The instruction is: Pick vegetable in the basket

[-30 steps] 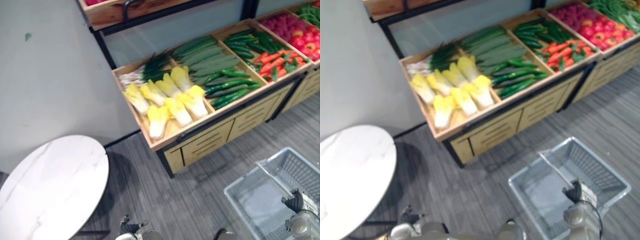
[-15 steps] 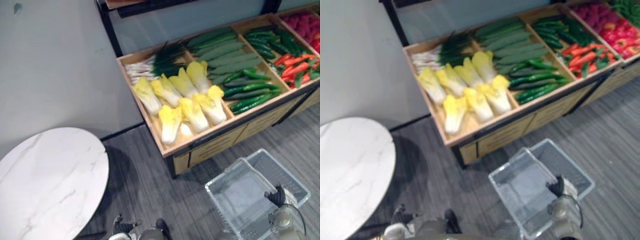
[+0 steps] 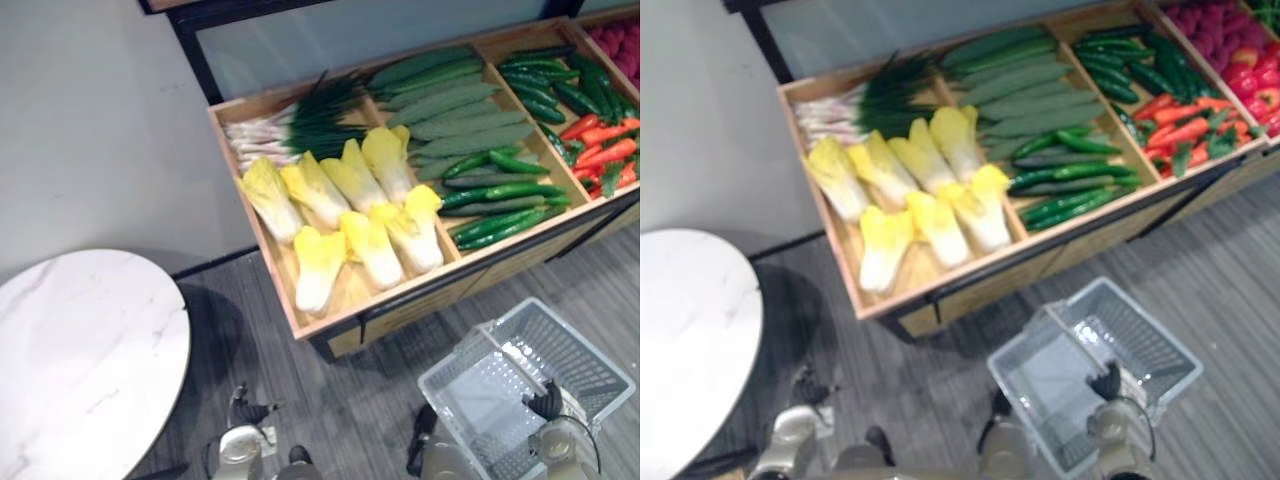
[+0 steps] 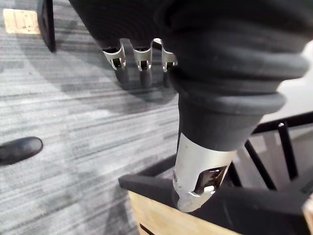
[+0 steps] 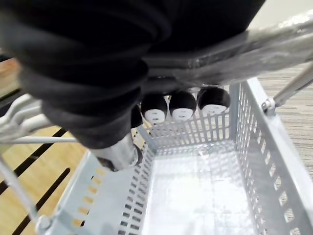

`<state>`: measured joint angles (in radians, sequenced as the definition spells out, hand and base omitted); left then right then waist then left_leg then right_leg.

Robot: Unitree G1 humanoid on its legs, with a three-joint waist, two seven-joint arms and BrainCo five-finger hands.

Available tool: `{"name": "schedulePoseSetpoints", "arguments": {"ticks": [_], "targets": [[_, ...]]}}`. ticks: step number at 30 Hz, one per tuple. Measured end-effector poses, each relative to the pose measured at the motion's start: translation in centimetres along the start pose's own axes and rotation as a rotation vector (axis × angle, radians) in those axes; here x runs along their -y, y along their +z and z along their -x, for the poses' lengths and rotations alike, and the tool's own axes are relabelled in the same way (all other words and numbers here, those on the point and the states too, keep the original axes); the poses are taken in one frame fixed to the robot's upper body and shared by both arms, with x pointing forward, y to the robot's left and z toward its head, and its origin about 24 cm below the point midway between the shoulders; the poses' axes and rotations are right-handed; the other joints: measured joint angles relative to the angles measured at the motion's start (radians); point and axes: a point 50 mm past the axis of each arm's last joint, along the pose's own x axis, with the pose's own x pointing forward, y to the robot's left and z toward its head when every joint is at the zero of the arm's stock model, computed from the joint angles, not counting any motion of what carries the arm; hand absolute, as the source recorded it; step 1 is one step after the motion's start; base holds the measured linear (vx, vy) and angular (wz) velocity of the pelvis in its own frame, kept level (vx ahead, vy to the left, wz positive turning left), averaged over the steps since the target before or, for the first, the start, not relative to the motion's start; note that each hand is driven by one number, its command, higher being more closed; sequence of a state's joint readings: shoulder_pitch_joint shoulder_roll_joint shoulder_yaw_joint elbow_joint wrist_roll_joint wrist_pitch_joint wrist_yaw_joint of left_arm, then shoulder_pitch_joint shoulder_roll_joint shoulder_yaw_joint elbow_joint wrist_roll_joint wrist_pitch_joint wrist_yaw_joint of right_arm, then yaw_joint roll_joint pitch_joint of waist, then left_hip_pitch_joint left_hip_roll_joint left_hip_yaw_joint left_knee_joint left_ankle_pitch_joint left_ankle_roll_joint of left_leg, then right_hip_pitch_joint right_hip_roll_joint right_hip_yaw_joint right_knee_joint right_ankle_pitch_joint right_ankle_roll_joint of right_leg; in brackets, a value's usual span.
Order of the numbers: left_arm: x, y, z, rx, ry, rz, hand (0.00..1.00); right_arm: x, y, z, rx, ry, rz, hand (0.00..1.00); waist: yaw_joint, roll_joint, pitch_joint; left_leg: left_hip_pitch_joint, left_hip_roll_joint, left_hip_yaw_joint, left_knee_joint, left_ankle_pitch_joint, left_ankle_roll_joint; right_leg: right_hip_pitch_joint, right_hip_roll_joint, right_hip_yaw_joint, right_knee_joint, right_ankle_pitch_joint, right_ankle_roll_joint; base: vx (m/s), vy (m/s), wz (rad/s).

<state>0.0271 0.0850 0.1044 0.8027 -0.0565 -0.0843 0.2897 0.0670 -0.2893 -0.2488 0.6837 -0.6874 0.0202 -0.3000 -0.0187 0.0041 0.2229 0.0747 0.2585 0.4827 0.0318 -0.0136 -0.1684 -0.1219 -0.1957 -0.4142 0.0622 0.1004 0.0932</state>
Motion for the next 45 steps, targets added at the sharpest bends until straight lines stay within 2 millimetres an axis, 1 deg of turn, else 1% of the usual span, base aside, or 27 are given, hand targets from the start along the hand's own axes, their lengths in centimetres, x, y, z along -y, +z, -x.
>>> {"name": "schedulePoseSetpoints", "arguments": {"ticks": [1, 3, 5, 6, 7, 9, 11, 12, 13, 16, 19, 25, 30, 32, 37, 39, 41, 42, 44, 45], "targets": [[0.3, 0.7, 0.0, 0.030, -0.002, 0.013, 0.00, 0.0, -0.3, 0.1, -0.003, -0.001, 0.002, 1.00, -0.004, 0.004, -0.003, 0.004, 0.012, 0.000, -0.004, 0.006, 0.002, 0.025, 0.020, -0.016, -0.030, 0.005, -0.007, 0.01, -0.140, 0.23], [0.4, 1.9, 0.0, 0.080, 0.002, 0.030, 0.00, 0.2, -0.5, 0.2, -0.001, -0.008, -0.002, 1.00, -0.004, 0.011, -0.009, 0.004, 0.020, 0.000, -0.014, 0.006, 0.002, 0.038, 0.036, -0.023, -0.059, 0.012, -0.016, -0.02, -0.072, 0.16], [0.3, 4.2, 0.4, 0.185, 0.009, 0.052, 0.00, 0.3, -0.5, 0.2, 0.004, -0.014, -0.006, 1.00, -0.003, 0.005, -0.011, -0.005, 0.013, 0.000, -0.033, 0.006, 0.001, 0.037, 0.042, -0.032, -0.102, 0.033, -0.018, -0.07, 0.007, 0.12], [0.3, 4.9, 0.5, 0.222, 0.014, 0.044, 0.00, 0.3, -0.5, 0.3, 0.003, -0.014, -0.006, 1.00, -0.002, 0.003, -0.012, -0.009, 0.009, 0.000, -0.034, 0.005, 0.001, 0.038, 0.042, -0.032, -0.111, 0.039, -0.017, -0.06, 0.023, 0.12], [0.4, 6.1, 1.0, 0.288, 0.027, 0.038, 0.00, 0.2, -0.8, 0.4, -0.002, -0.016, -0.005, 1.00, -0.001, 0.002, -0.015, -0.020, 0.000, -0.002, -0.034, 0.005, 0.001, 0.039, 0.037, -0.037, -0.131, 0.051, -0.010, -0.05, 0.019, 0.09], [0.4, 7.6, 1.9, 0.380, 0.036, 0.020, 0.00, 0.0, -1.1, 0.7, -0.010, -0.012, -0.004, 1.00, 0.004, 0.002, -0.015, -0.022, -0.015, -0.002, -0.039, 0.005, 0.001, 0.043, 0.029, -0.038, -0.151, 0.070, -0.011, -0.05, 0.035, 0.05], [0.5, 9.8, 3.2, 0.493, 0.051, 0.039, 0.00, -0.3, -1.4, 1.1, -0.018, -0.011, -0.014, 1.00, 0.002, 0.006, -0.018, -0.023, -0.026, -0.003, -0.038, 0.004, 0.004, 0.045, 0.020, -0.037, -0.157, 0.078, -0.005, -0.05, 0.035, 0.02], [0.5, 10.4, 3.5, 0.526, 0.058, 0.047, 0.00, -0.4, -1.6, 1.2, -0.022, -0.010, -0.015, 1.00, 0.003, 0.006, -0.018, -0.024, -0.028, -0.003, -0.038, 0.003, 0.005, 0.045, 0.018, -0.036, -0.157, 0.079, -0.004, -0.05, 0.030, 0.03], [0.6, 11.6, 4.4, 0.590, 0.067, 0.063, 0.00, -0.2, -1.9, 1.2, -0.039, -0.021, -0.027, 1.00, 0.003, 0.007, -0.019, -0.027, -0.030, -0.004, -0.034, 0.001, 0.008, 0.045, 0.014, -0.037, -0.158, 0.080, -0.003, -0.03, 0.018, 0.03], [0.9, 13.9, 6.2, 0.725, 0.072, 0.082, 0.00, -0.3, -2.5, 1.6, -0.048, -0.020, -0.028, 1.00, 0.004, 0.007, -0.019, -0.034, -0.030, -0.009, -0.027, -0.003, 0.011, 0.048, 0.013, -0.038, -0.158, 0.081, -0.002, -0.05, 0.006, 0.03], [0.9, 15.6, 7.5, 0.831, 0.083, 0.060, 0.00, -0.5, -3.0, 1.8, -0.064, -0.013, -0.020, 1.00, 0.002, 0.008, -0.021, -0.026, -0.030, -0.012, -0.026, -0.006, 0.013, 0.058, 0.014, -0.039, -0.158, 0.081, -0.002, -0.04, 0.001, 0.01], [1.5, 16.6, 8.7, 0.897, 0.069, 0.069, 0.00, -0.7, -3.5, 2.2, -0.076, -0.012, -0.006, 1.00, -0.001, 0.013, -0.047, -0.017, -0.029, 0.003, -0.020, -0.018, 0.011, 0.057, 0.015, -0.021, -0.158, 0.082, -0.001, -0.02, 0.008, -0.08], [2.5, 17.0, 8.6, 0.896, 0.039, 0.061, 0.00, -0.9, -3.3, 2.2, -0.066, -0.004, 0.000, 1.00, -0.003, 0.013, -0.050, -0.008, -0.029, 0.022, -0.010, -0.024, 0.011, 0.056, 0.017, -0.003, -0.161, 0.092, -0.002, -0.01, 0.000, -0.12], [3.0, 17.0, 7.8, 0.865, 0.043, 0.021, 0.00, -1.0, -3.0, 2.1, -0.052, -0.002, 0.009, 1.00, -0.006, 0.014, -0.051, 0.003, -0.029, 0.037, -0.008, -0.029, 0.010, 0.055, 0.021, 0.018, -0.165, 0.101, -0.005, -0.03, -0.004, -0.25], [4.0, 16.5, 6.3, 0.774, 0.052, 0.010, 0.00, -1.0, -2.9, 2.1, -0.045, 0.003, 0.015, 1.00, -0.010, 0.012, -0.050, 0.016, -0.028, 0.062, 0.005, -0.045, 0.008, 0.053, 0.023, 0.046, -0.166, 0.105, -0.004, -0.04, -0.004, -0.18], [4.3, 16.2, 5.6, 0.731, 0.064, 0.001, 0.00, -1.2, -2.6, 2.2, -0.035, 0.011, 0.022, 1.00, -0.010, 0.005, -0.054, 0.016, -0.030, 0.081, 0.006, -0.047, 0.007, 0.038, 0.023, 0.065, -0.166, 0.106, -0.002, -0.04, -0.006, -0.20], [4.4, 16.1, 5.1, 0.706, 0.077, -0.005, 0.00, -1.2, -2.6, 2.2, -0.034, 0.011, 0.023, 1.00, -0.010, 0.004, -0.053, 0.016, -0.030, 0.082, 0.006, -0.047, 0.007, 0.038, 0.023, 0.068, -0.166, 0.108, -0.005, -0.02, -0.009, -0.09], [4.4, 15.8, 4.6, 0.678, 0.090, -0.015, 0.00, -1.2, -2.6, 2.1, -0.034, 0.010, 0.024, 1.00, -0.013, 0.002, -0.055, 0.019, -0.030, 0.083, 0.006, -0.047, 0.006, 0.038, 0.023, 0.069, -0.167, 0.109, -0.006, 0.00, 0.000, 0.00], [4.0, 15.7, 4.0, 0.647, 0.121, -0.014, 0.00, -1.1, -2.3, 2.1, -0.025, 0.005, 0.025, 1.00, -0.031, 0.000, -0.055, 0.025, -0.031, 0.084, 0.006, -0.048, 0.006, 0.038, 0.022, 0.069, -0.167, 0.109, -0.006, 0.00, 0.000, 0.00], [3.8, 15.6, 3.8, 0.637, 0.134, -0.012, 0.00, -1.1, -2.2, 2.1, -0.020, 0.004, 0.026, 1.00, -0.034, -0.001, -0.055, 0.026, -0.031, 0.085, 0.005, -0.048, 0.006, 0.038, 0.022, 0.070, -0.167, 0.109, -0.006, 0.01, -0.009, -0.05]]}}
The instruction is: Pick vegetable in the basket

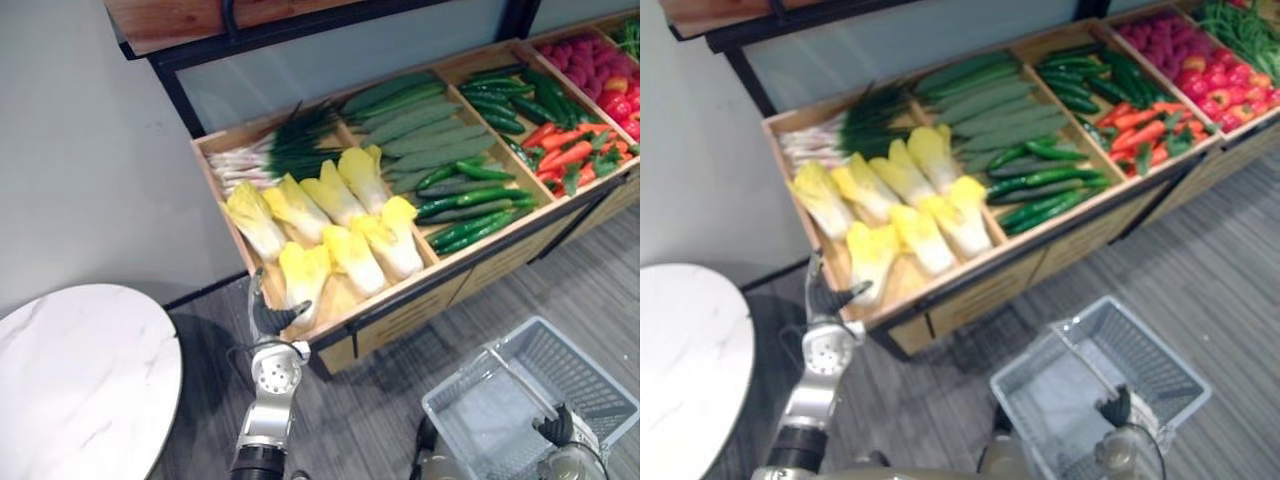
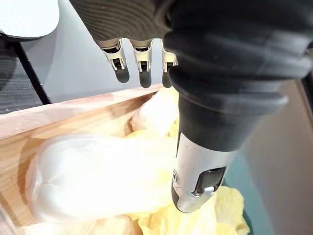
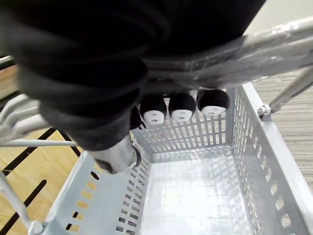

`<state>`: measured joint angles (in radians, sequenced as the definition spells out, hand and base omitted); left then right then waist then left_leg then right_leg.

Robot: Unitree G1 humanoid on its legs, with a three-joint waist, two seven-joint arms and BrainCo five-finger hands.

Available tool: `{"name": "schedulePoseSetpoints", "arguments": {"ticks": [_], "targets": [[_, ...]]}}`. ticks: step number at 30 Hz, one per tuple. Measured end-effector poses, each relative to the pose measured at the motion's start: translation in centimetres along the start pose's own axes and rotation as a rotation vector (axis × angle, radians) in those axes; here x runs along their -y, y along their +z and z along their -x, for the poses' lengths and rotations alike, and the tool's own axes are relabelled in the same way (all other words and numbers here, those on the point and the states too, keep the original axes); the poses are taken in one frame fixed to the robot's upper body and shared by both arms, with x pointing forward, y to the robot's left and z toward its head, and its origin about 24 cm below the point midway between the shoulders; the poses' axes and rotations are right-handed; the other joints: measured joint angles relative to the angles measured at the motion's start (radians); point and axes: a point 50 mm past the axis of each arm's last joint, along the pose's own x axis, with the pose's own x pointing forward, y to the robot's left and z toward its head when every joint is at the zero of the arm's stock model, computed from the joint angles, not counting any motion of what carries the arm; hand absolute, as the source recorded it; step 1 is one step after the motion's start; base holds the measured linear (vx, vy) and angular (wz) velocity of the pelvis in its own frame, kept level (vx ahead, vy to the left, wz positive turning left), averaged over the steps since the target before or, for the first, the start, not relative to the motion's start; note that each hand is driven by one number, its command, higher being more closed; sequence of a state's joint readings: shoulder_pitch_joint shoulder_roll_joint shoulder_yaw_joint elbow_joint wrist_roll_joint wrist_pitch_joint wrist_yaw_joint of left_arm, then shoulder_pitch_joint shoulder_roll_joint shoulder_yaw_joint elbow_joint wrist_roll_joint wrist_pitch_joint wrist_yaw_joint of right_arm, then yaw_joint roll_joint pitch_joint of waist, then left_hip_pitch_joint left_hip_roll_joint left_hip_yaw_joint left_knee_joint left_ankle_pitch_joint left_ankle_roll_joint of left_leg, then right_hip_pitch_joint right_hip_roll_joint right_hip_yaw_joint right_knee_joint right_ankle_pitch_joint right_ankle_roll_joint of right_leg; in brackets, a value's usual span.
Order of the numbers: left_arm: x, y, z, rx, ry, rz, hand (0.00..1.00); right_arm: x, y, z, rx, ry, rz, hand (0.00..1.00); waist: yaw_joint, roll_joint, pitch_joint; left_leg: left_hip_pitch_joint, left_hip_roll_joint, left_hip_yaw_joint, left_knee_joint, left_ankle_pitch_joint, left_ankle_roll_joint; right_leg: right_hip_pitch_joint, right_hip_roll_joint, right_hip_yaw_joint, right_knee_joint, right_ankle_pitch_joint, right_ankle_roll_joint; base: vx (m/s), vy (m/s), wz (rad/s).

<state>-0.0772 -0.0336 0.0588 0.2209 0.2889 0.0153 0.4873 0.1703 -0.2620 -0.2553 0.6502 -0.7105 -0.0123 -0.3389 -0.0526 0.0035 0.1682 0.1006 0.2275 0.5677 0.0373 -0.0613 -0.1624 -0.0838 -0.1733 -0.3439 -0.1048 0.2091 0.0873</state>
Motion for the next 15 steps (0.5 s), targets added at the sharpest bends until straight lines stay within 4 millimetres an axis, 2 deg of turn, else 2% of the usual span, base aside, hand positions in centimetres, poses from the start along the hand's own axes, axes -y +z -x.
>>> {"name": "schedulePoseSetpoints", "arguments": {"ticks": [7, 10, 15], "targets": [[-0.4, -1.6, -1.4, -0.103, 0.088, -0.038, 0.00, -0.2, 0.7, 0.1, 0.035, 0.009, 0.019, 1.00, -0.007, -0.007, 0.000, 0.023, -0.001, 0.028, 0.000, -0.012, -0.005, 0.000, 0.004, 0.026, -0.001, 0.000, 0.000, -0.01, -0.006, -0.12], [-0.8, -1.9, -1.8, -0.120, 0.119, -0.056, 0.00, -0.2, 1.1, 0.0, 0.057, 0.007, 0.038, 1.00, -0.027, -0.012, 0.000, 0.023, 0.000, 0.031, 0.000, -0.016, -0.008, -0.002, 0.005, 0.028, -0.002, 0.000, 0.000, 0.01, 0.000, -0.03], [-1.0, -1.2, -2.9, -0.105, 0.156, -0.053, 0.00, -0.5, 1.8, 0.1, 0.087, 0.013, 0.044, 1.00, -0.029, -0.021, -0.001, 0.020, 0.000, 0.058, -0.003, -0.020, -0.011, -0.032, 0.013, 0.053, -0.001, 0.008, -0.003, 0.03, -0.006, -0.19]]}}
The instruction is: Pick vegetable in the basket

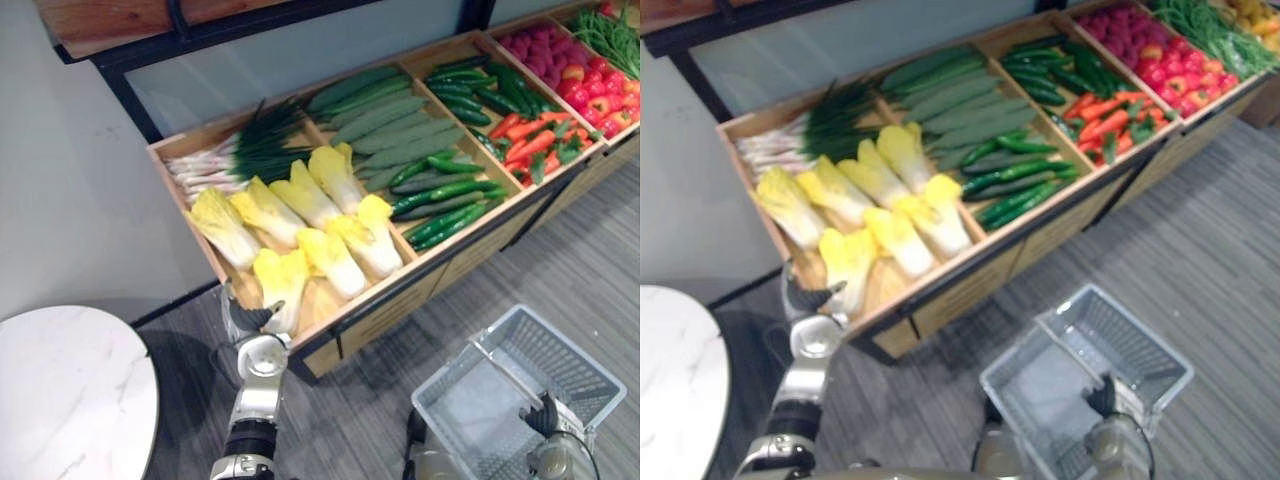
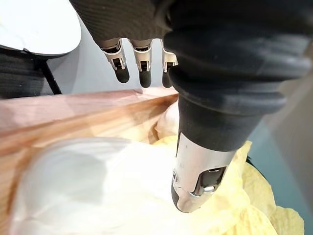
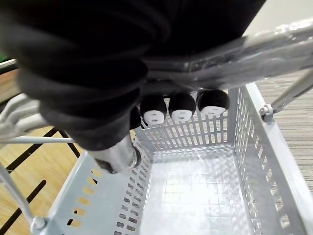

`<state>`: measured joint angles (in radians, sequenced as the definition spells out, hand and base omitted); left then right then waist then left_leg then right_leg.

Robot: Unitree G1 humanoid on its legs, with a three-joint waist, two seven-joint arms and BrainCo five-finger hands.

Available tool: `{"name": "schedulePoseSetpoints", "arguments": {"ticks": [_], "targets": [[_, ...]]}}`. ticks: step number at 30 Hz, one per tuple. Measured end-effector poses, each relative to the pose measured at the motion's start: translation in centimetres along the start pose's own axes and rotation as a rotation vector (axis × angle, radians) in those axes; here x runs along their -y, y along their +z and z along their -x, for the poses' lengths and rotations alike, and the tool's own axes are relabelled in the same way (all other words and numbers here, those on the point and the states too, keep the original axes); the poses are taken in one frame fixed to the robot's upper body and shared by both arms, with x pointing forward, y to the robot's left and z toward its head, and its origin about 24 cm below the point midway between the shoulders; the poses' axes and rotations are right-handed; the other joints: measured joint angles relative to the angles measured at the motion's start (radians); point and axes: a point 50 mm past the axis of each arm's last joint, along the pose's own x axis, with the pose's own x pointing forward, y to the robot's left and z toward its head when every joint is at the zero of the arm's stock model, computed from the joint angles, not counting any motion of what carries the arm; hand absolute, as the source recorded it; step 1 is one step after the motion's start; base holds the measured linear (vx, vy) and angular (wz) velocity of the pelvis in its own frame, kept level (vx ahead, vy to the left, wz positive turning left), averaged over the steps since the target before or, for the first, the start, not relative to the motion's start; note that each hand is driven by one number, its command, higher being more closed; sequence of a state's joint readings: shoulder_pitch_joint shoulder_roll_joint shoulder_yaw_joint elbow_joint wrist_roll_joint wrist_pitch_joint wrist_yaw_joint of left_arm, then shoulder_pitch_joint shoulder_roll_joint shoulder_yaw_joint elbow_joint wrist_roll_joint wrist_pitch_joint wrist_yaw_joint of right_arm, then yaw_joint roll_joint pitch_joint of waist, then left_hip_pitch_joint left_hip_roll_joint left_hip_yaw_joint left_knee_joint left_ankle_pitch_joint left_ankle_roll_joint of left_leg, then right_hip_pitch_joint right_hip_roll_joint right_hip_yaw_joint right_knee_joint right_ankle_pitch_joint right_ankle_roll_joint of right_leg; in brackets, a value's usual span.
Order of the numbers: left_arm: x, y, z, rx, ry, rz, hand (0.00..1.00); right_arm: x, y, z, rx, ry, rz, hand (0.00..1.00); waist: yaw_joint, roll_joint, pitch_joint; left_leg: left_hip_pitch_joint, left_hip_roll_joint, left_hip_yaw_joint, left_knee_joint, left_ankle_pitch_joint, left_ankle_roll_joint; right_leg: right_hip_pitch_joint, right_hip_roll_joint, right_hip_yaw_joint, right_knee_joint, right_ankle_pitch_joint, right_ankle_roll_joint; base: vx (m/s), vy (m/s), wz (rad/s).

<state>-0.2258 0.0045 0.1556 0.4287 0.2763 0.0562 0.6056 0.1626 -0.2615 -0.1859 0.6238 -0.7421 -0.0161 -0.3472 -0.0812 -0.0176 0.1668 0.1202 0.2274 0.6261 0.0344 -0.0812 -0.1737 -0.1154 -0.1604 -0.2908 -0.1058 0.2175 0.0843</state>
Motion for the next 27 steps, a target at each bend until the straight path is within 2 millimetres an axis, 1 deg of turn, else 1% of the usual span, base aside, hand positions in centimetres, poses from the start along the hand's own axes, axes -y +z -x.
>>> {"name": "schedulePoseSetpoints", "arguments": {"ticks": [4, 8, 11, 13, 17, 21, 24, 27], "targets": [[0.3, 0.5, -0.2, -0.001, 0.017, 0.005, 0.00, 0.0, 0.0, 0.0, 0.000, -0.001, 0.000, 1.00, 0.000, 0.000, 0.000, -0.003, -0.003, -0.003, -0.001, -0.001, -0.001, -0.002, -0.002, 0.002, 0.000, 0.002, 0.000, 0.03, 0.000, -0.01], [0.6, 1.2, 0.0, 0.023, 0.009, 0.021, 0.00, 0.1, 0.0, 0.0, 0.000, -0.012, 0.000, 1.00, 0.002, -0.001, 0.000, -0.014, -0.007, -0.010, 0.001, -0.001, -0.001, -0.005, -0.008, -0.001, 0.000, 0.003, 0.002, -0.01, 0.005, 0.07], [1.5, 3.1, 0.7, 0.099, -0.028, 0.053, 0.00, 0.1, 0.0, 0.0, 0.005, -0.014, -0.002, 1.00, 0.002, -0.003, 0.001, -0.017, -0.009, -0.012, 0.005, -0.004, 0.005, -0.005, -0.011, -0.001, 0.000, 0.005, 0.004, -0.03, -0.004, 0.00], [2.0, 3.8, 1.2, 0.120, -0.046, 0.072, 0.00, 0.0, 0.0, 0.1, 0.006, -0.015, -0.003, 1.00, 0.002, -0.004, 0.001, -0.027, -0.011, -0.018, 0.009, -0.007, 0.009, -0.005, -0.014, -0.003, 0.000, 0.005, 0.006, -0.06, -0.007, 0.06], [2.8, 4.1, 1.8, 0.133, -0.082, 0.073, 0.00, -0.2, 0.0, 0.2, 0.005, -0.013, -0.005, 1.00, 0.002, -0.010, 0.001, -0.031, -0.010, -0.027, 0.012, -0.007, 0.009, -0.005, -0.015, -0.006, 0.000, 0.006, 0.007, -0.04, -0.017, 0.04], [2.9, 4.4, 1.9, 0.143, -0.084, 0.081, 0.00, -0.2, -0.1, 0.3, 0.002, -0.023, -0.002, 1.00, 0.003, -0.011, 0.002, -0.033, -0.010, -0.028, 0.013, -0.007, 0.009, -0.005, -0.015, -0.007, 0.001, 0.006, 0.007, 0.00, 0.000, 0.00], [2.8, 5.0, 2.0, 0.163, -0.081, 0.099, 0.00, -0.2, -0.2, 0.4, 0.001, -0.027, -0.002, 1.00, 0.003, -0.014, 0.003, -0.034, -0.010, -0.031, 0.013, -0.007, 0.009, -0.005, -0.016, -0.009, 0.001, 0.006, 0.007, 0.00, 0.000, 0.00], [2.9, 5.0, 2.1, 0.160, -0.083, 0.104, 0.00, -0.3, -0.2, 0.4, 0.001, -0.025, 0.000, 1.00, 0.003, -0.018, 0.005, -0.037, -0.009, -0.033, 0.014, -0.007, 0.009, -0.005, -0.016, -0.012, 0.001, 0.006, 0.007, 0.00, 0.000, 0.00]]}}
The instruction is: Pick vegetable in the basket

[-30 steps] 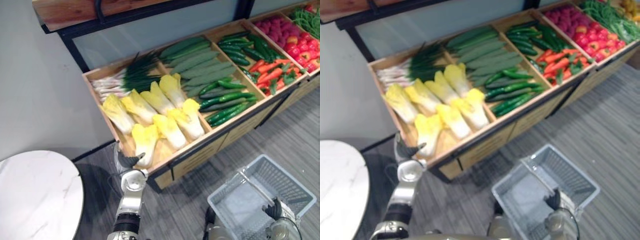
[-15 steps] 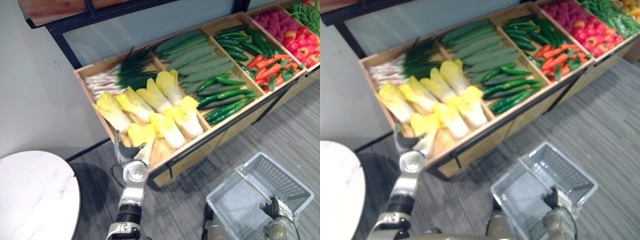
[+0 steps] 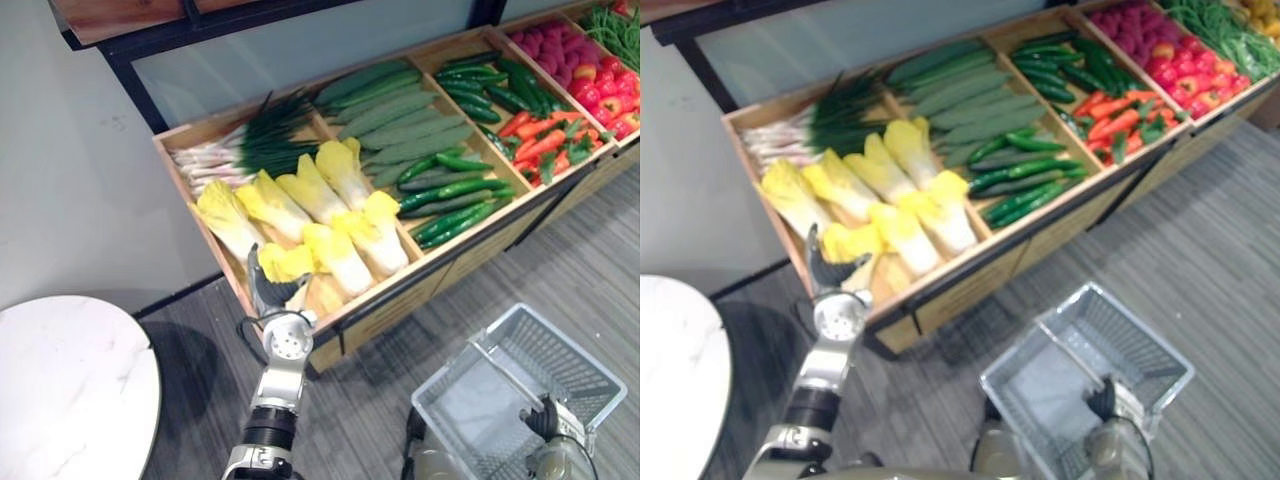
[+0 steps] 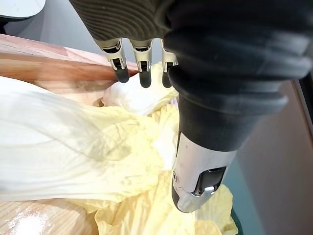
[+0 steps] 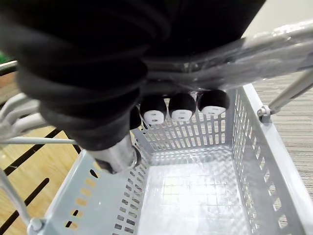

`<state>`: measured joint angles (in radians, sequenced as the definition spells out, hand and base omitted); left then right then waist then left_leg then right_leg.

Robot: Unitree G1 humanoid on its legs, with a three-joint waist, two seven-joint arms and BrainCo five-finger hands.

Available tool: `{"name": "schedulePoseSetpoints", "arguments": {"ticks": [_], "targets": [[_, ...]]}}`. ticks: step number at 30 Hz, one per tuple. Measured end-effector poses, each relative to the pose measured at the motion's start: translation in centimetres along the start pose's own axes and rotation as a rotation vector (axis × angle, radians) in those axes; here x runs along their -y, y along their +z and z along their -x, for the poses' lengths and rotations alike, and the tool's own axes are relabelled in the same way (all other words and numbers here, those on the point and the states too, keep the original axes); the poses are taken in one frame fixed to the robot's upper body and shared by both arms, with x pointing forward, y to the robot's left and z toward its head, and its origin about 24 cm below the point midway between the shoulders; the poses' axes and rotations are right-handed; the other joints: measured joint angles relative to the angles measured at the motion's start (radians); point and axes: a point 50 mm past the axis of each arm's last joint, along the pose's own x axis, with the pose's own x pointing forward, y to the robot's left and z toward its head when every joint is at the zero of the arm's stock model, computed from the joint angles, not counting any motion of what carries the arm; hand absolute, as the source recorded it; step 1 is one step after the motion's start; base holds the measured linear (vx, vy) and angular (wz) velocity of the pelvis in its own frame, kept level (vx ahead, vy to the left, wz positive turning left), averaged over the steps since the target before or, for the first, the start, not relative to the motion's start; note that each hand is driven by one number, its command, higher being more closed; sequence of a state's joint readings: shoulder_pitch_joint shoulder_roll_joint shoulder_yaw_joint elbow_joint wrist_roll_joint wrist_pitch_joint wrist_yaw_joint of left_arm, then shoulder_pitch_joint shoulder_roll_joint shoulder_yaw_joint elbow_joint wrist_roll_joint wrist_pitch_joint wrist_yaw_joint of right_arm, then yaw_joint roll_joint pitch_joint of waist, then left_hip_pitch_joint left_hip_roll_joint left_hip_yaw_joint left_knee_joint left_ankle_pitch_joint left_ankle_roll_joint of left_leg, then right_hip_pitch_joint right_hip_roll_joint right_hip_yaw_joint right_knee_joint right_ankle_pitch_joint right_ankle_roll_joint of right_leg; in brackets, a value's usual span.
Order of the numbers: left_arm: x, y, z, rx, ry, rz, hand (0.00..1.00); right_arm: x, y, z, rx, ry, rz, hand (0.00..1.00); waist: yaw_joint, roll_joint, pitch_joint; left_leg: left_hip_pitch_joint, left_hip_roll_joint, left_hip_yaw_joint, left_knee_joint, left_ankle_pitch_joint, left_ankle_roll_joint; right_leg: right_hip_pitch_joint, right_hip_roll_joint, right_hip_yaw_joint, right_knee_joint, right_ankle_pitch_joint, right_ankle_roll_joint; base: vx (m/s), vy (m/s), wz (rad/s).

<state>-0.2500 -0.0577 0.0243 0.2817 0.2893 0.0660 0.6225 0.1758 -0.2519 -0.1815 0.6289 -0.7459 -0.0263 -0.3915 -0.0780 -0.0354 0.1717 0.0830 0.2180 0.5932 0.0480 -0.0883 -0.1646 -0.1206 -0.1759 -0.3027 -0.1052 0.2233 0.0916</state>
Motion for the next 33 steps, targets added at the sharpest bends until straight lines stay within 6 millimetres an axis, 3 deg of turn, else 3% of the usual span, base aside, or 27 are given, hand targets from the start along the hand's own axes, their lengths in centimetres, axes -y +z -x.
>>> {"name": "schedulePoseSetpoints", "arguments": {"ticks": [8, 22, 28, 29, 33], "targets": [[-0.1, -0.5, 0.1, -0.019, 0.001, -0.013, 0.00, -0.5, 0.1, 0.2, -0.005, 0.006, -0.010, 1.00, 0.000, -0.010, -0.001, -0.010, 0.003, 0.000, 0.007, 0.000, 0.000, -0.014, 0.001, 0.002, 0.000, 0.000, 0.000, 0.00, 0.000, 0.00], [-0.4, -3.8, -0.2, -0.143, 0.010, -0.107, 0.00, -0.3, 0.9, -0.1, 0.020, -0.005, -0.013, 1.00, -0.003, -0.019, 0.000, -0.067, 0.006, 0.025, 0.024, -0.005, 0.000, -0.085, 0.005, 0.029, 0.000, 0.009, -0.003, 0.00, -0.005, -0.04], [-0.5, -3.9, -1.0, -0.148, 0.066, -0.130, 0.00, -0.3, 1.4, -0.3, 0.045, -0.009, -0.006, 1.00, -0.004, -0.020, 0.001, -0.079, 0.014, 0.030, 0.034, -0.013, -0.005, -0.101, 0.012, 0.037, 0.000, 0.009, -0.003, 0.01, -0.001, -0.04], [-0.5, -3.9, -1.1, -0.151, 0.070, -0.136, 1.00, -0.2, 1.4, -0.3, 0.047, -0.013, -0.006, 1.00, -0.003, -0.023, 0.003, -0.082, 0.016, 0.031, 0.042, -0.018, -0.005, -0.103, 0.013, 0.039, 0.000, 0.009, -0.003, -0.01, 0.007, -0.06], [-0.6, -3.9, -1.6, -0.150, 0.092, -0.153, 1.00, 0.0, 1.8, -0.6, 0.071, -0.032, 0.003, 1.00, -0.001, -0.031, 0.007, -0.096, 0.020, 0.050, 0.066, -0.037, -0.007, -0.123, 0.011, 0.065, 0.000, 0.009, -0.002, -0.03, 0.010, -0.16]]}}
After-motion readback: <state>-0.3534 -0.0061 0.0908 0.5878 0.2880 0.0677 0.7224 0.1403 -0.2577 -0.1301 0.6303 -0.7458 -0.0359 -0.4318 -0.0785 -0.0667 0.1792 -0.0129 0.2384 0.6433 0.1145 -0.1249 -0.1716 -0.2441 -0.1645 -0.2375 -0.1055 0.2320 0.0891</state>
